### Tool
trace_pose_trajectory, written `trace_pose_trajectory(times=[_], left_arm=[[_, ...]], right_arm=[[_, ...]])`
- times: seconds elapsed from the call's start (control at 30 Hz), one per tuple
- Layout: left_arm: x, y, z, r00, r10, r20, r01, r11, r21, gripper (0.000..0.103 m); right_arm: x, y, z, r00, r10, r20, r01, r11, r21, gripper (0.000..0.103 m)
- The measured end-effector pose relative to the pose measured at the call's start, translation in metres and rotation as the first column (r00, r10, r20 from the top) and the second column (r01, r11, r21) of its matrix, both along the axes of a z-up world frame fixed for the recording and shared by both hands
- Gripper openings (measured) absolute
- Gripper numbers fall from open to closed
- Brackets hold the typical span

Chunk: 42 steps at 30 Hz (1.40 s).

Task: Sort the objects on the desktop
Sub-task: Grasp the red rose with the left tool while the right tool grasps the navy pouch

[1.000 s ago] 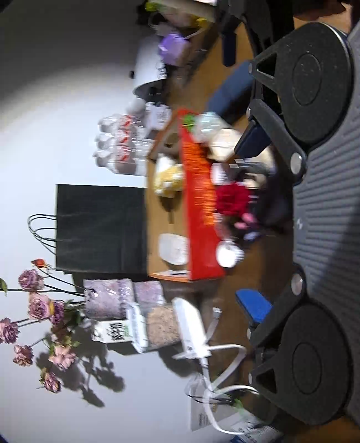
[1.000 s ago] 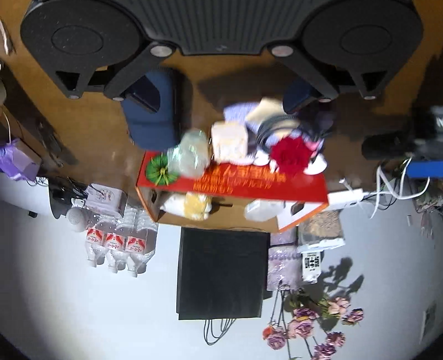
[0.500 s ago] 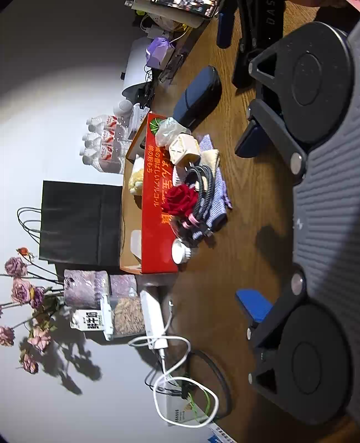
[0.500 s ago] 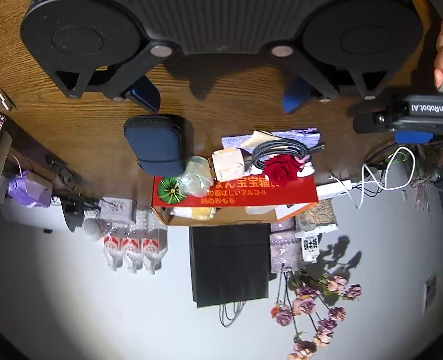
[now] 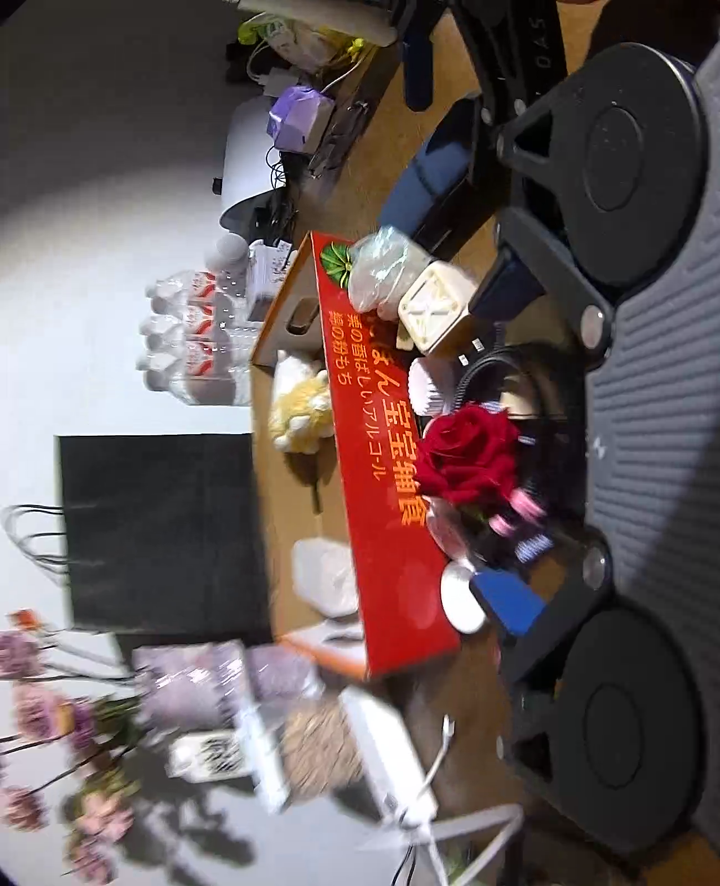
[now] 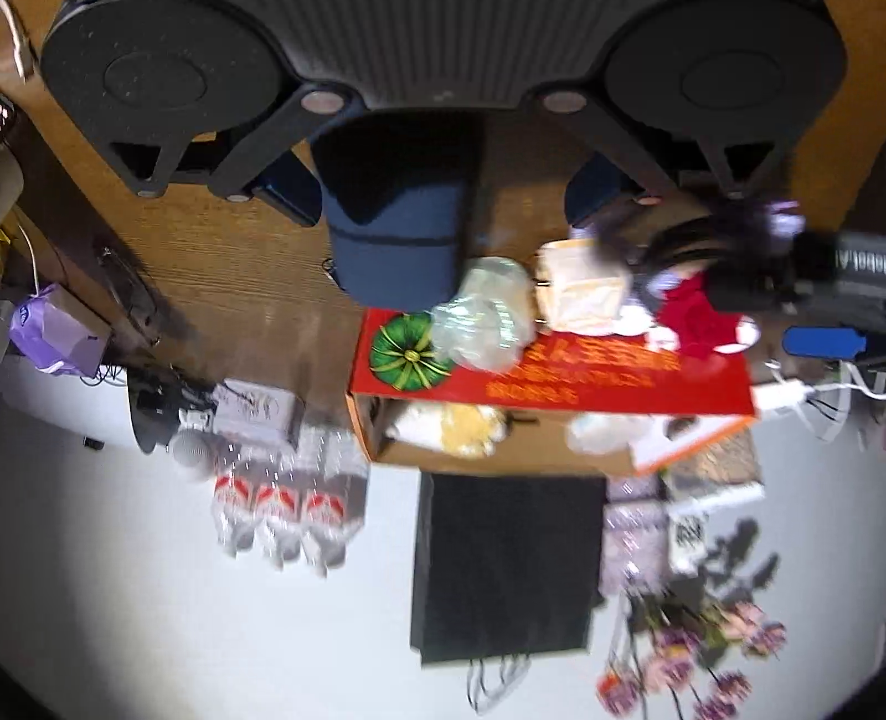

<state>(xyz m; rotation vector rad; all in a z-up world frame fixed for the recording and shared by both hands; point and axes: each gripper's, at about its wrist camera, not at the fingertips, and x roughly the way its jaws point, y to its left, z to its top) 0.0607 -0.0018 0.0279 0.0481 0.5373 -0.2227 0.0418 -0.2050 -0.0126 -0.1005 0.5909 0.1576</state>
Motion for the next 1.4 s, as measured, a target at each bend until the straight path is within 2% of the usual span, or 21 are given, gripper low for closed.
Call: trace_pose_trajectory(times=[0.07,0.13,0.17,0.2,0.23,0.33,0.43,0.6,0.7,0.87,0.97,1.07,1.13,1.17,1.27,1.3,1.33,1.4], left_arm=[[0.017,0.004,-0.003,1.000,0.015,-0.028,-0.016,0.999,-0.034,0.087],[0.030,0.007,-0.007,0.998,-0.005,-0.060,0.002,0.998,-0.059,0.069],[0.033,0.007,-0.010,0.997,-0.008,-0.072,0.003,0.998,-0.058,0.065],[0.034,0.006,-0.011,0.998,-0.006,-0.066,0.003,0.999,-0.048,0.051],[0.034,0.006,-0.011,0.997,-0.018,-0.069,0.015,0.999,-0.049,0.042],[0.030,0.008,-0.009,0.998,-0.025,-0.049,0.021,0.997,-0.080,0.040],[0.019,0.007,0.004,1.000,-0.018,-0.015,0.017,0.995,-0.094,0.039],[-0.017,0.010,0.039,1.000,-0.009,0.014,0.011,0.992,-0.125,0.039],[-0.039,0.015,0.047,1.000,-0.024,-0.016,0.022,0.991,-0.130,0.040],[-0.070,0.022,0.030,0.989,-0.062,-0.137,0.044,0.990,-0.134,0.040],[-0.090,0.027,0.016,0.981,-0.104,-0.165,0.082,0.988,-0.134,0.040],[-0.101,0.026,0.004,0.970,-0.129,-0.205,0.100,0.984,-0.147,0.041],[-0.103,0.024,-0.001,0.966,-0.133,-0.221,0.106,0.986,-0.128,0.042],[-0.103,0.022,-0.003,0.965,-0.134,-0.224,0.112,0.988,-0.108,0.044],[-0.105,0.020,-0.008,0.971,-0.114,-0.211,0.104,0.993,-0.058,0.059],[-0.106,0.021,-0.009,0.973,-0.106,-0.204,0.097,0.994,-0.054,0.073],[-0.108,0.021,-0.010,0.975,-0.103,-0.198,0.095,0.994,-0.052,0.078],[-0.110,0.019,-0.010,0.975,-0.116,-0.190,0.108,0.993,-0.049,0.079]], right_arm=[[0.013,-0.002,-0.003,1.000,-0.003,-0.013,0.003,1.000,-0.003,0.094],[0.021,-0.004,-0.007,1.000,-0.014,-0.026,0.014,1.000,0.007,0.092],[0.025,-0.005,-0.009,0.999,-0.019,-0.039,0.020,1.000,0.011,0.089],[0.027,-0.006,-0.011,0.999,-0.022,-0.044,0.023,1.000,0.016,0.086],[0.027,-0.006,-0.012,0.998,-0.030,-0.049,0.031,0.999,0.020,0.083],[0.025,-0.005,-0.015,0.998,-0.058,-0.031,0.058,0.998,-0.021,0.066],[0.022,-0.010,-0.012,0.998,-0.052,-0.032,0.052,0.999,-0.005,0.060],[-0.003,-0.023,-0.005,0.996,-0.048,-0.077,0.053,0.997,0.059,0.059],[-0.034,-0.026,-0.004,0.995,-0.035,-0.088,0.043,0.996,0.083,0.059],[-0.086,-0.018,-0.006,0.996,0.040,-0.083,-0.037,0.999,0.040,0.061],[-0.109,-0.007,-0.004,0.993,0.082,-0.088,-0.082,0.997,0.003,0.062],[-0.119,0.004,-0.003,0.987,0.131,-0.094,-0.131,0.991,0.006,0.067],[-0.123,0.009,-0.002,0.986,0.144,-0.087,-0.143,0.990,0.013,0.070],[-0.123,0.009,-0.002,0.985,0.148,-0.089,-0.146,0.989,0.024,0.074],[-0.121,0.009,-0.002,0.986,0.136,-0.095,-0.131,0.990,0.049,0.076],[-0.120,0.008,-0.002,0.987,0.131,-0.097,-0.125,0.990,0.060,0.077],[-0.118,0.007,-0.001,0.987,0.127,-0.098,-0.120,0.990,0.078,0.078],[-0.115,0.005,-0.001,0.986,0.128,-0.105,-0.116,0.987,0.112,0.080]])
